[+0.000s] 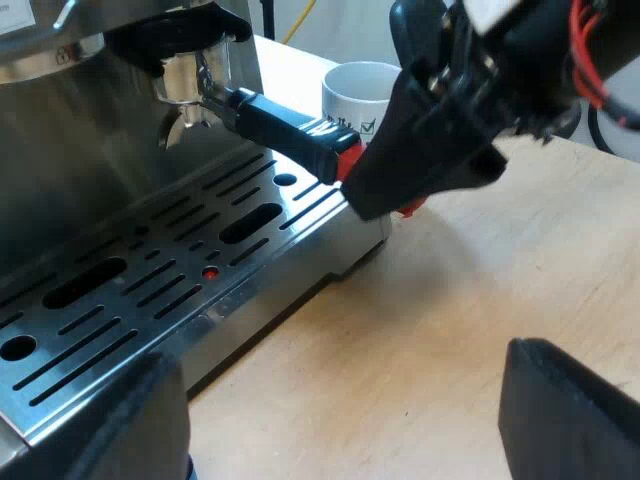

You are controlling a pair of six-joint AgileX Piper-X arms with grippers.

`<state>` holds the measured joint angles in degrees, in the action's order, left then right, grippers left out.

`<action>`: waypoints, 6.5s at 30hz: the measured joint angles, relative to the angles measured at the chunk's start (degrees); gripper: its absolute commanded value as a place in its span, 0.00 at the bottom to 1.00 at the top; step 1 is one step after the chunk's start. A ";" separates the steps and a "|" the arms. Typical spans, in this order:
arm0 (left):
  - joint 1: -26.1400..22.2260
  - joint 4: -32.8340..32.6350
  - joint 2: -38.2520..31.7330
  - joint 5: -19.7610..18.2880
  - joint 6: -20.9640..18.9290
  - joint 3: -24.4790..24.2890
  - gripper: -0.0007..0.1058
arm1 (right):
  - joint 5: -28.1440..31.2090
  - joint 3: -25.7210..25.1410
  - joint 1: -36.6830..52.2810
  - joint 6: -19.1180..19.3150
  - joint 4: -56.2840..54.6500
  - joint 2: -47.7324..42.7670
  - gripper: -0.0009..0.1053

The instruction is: Grind coffee beans and then tamp

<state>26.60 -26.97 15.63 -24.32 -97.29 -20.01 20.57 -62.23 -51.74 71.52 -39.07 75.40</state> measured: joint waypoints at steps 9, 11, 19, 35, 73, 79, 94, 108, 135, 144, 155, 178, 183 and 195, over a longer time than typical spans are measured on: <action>0.00 0.00 0.00 0.00 0.00 0.00 0.63 | -0.16 -0.10 0.00 -0.39 1.95 1.79 0.55; 0.00 0.00 0.00 0.00 0.00 0.00 0.63 | -0.16 -0.10 0.00 -0.37 2.49 2.50 0.55; 0.00 0.00 0.00 0.00 0.00 0.00 0.63 | -0.16 -0.10 0.00 -0.37 3.70 4.31 0.55; 0.00 0.00 0.00 0.00 0.00 0.00 0.63 | -0.16 -0.10 0.00 -0.37 3.70 4.31 0.55; 0.00 0.00 0.00 0.00 0.00 0.00 0.63 | 1.76 -0.10 0.18 -2.15 2.03 4.31 0.01; 0.00 0.00 0.00 0.00 0.00 0.00 0.63 | 1.94 -0.10 0.18 -2.15 2.05 4.31 0.01; 0.00 0.00 0.00 0.00 0.00 0.00 0.63 | 6.00 0.53 0.18 -2.41 2.91 4.19 0.01; 0.00 0.00 0.00 0.00 0.00 0.00 0.63 | 6.65 0.87 0.18 -2.56 4.22 4.19 0.01; 0.00 0.00 0.00 0.00 0.00 0.00 0.63 | 13.76 0.34 -6.23 -8.61 -0.28 3.06 0.01; 0.00 0.00 0.00 0.00 0.00 0.00 0.63 | 16.06 0.34 -9.12 -11.25 -3.50 1.50 0.01; 0.00 0.00 0.00 0.00 0.00 0.00 0.63 | 17.75 0.68 -12.37 -12.77 -4.90 1.33 0.01; 0.00 -2.40 0.00 0.00 0.00 0.00 0.63 | 17.29 2.42 -21.11 -16.43 -9.44 -2.21 0.01; 0.00 -2.40 0.00 0.00 0.00 0.00 0.63 | 21.11 5.78 -25.31 -17.15 -7.99 -4.12 0.01; 0.00 -2.40 0.00 0.00 0.00 0.00 0.63 | 31.29 13.75 -34.57 -20.29 -3.34 -7.52 0.01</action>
<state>26.60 -29.37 15.63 -24.32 -97.29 -20.01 51.86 -48.48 -86.31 51.23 -42.42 67.88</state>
